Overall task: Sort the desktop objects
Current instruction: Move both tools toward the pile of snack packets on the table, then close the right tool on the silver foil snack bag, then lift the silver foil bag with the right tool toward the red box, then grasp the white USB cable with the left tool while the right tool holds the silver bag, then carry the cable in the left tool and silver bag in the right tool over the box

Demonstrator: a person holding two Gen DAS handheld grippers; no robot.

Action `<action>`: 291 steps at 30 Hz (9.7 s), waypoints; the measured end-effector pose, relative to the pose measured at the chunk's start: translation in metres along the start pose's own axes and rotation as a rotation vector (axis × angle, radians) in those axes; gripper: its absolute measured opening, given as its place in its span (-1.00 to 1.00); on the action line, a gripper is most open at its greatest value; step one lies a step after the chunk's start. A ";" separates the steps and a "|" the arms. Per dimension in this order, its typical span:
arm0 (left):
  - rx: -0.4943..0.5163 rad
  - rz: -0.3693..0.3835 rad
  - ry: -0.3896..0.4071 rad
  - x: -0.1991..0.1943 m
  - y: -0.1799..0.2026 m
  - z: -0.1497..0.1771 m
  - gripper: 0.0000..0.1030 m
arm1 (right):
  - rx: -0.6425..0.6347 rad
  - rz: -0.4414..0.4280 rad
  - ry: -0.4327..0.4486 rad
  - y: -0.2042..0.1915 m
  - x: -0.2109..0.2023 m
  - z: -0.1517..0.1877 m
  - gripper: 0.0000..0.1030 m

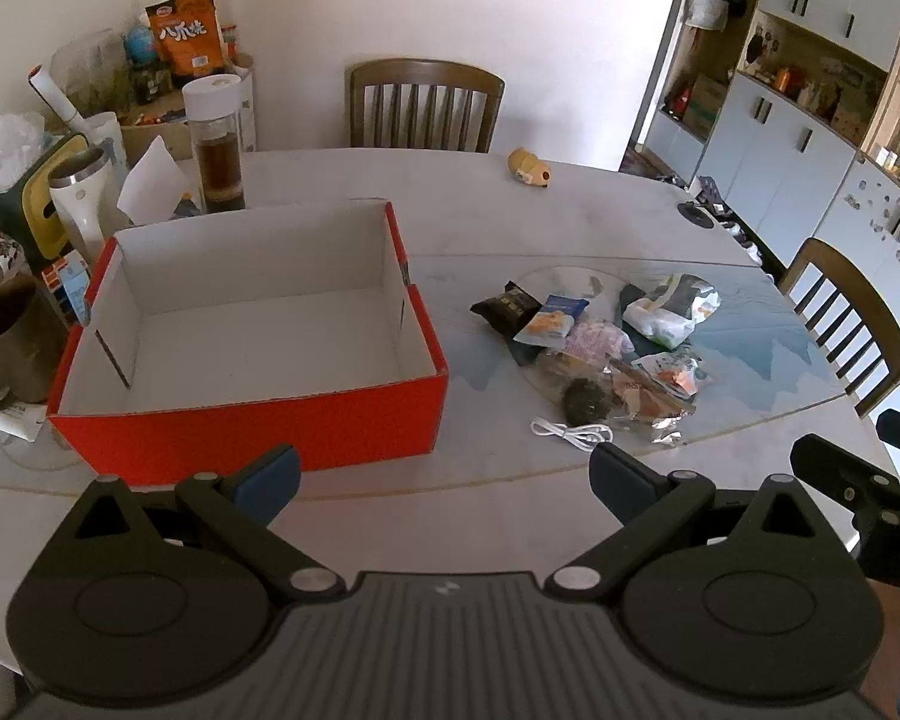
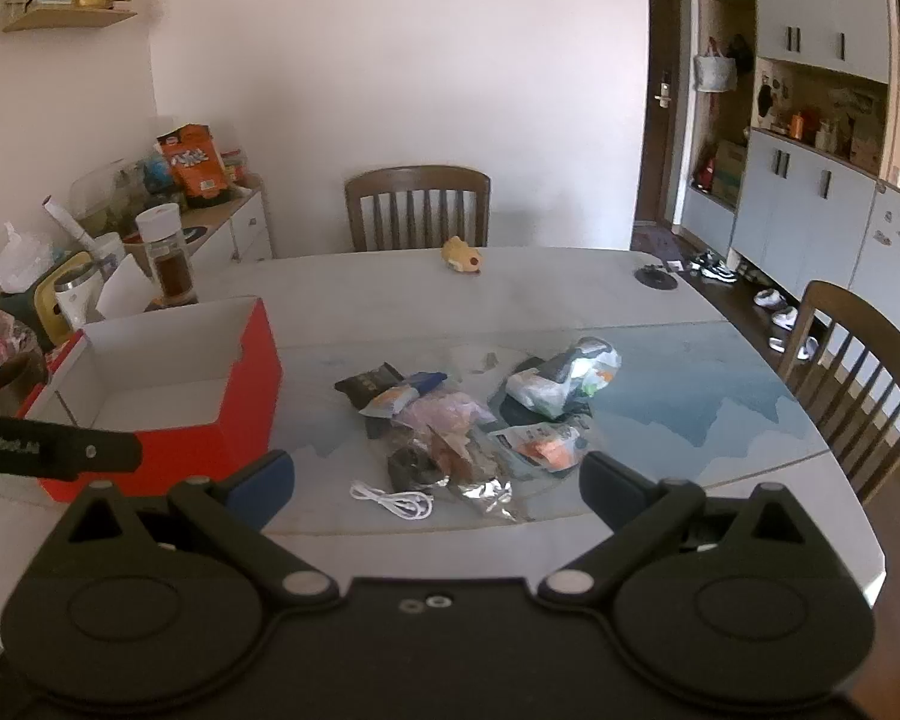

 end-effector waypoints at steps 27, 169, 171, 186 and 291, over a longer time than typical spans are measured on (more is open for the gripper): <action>0.221 0.158 0.052 0.011 0.042 -0.017 1.00 | -0.023 -0.018 0.003 0.014 0.013 -0.015 0.95; 0.428 0.230 -0.038 0.101 0.111 -0.032 0.28 | -0.157 -0.378 -0.227 0.041 0.106 -0.044 -0.59; 0.423 0.221 -0.041 0.097 0.110 -0.035 0.28 | -0.170 -0.385 -0.237 0.038 0.105 -0.047 -0.59; 0.439 0.246 -0.007 0.081 0.080 -0.075 0.09 | -0.268 -0.454 -0.269 -0.008 0.096 -0.073 -0.59; 0.734 0.331 0.076 0.122 -0.043 -0.163 -0.83 | -0.345 -0.534 -0.317 -0.194 0.145 -0.076 -0.58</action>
Point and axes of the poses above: each gripper's, at about its wrist camera, not at the fingertips, and x roughly the way its jaws point, y to its right, z to its underside, the point moved 7 cm from there along x, roughly the way its jaws point, and after that the axes turned 2 degrees about y, right-handed, at the moved point
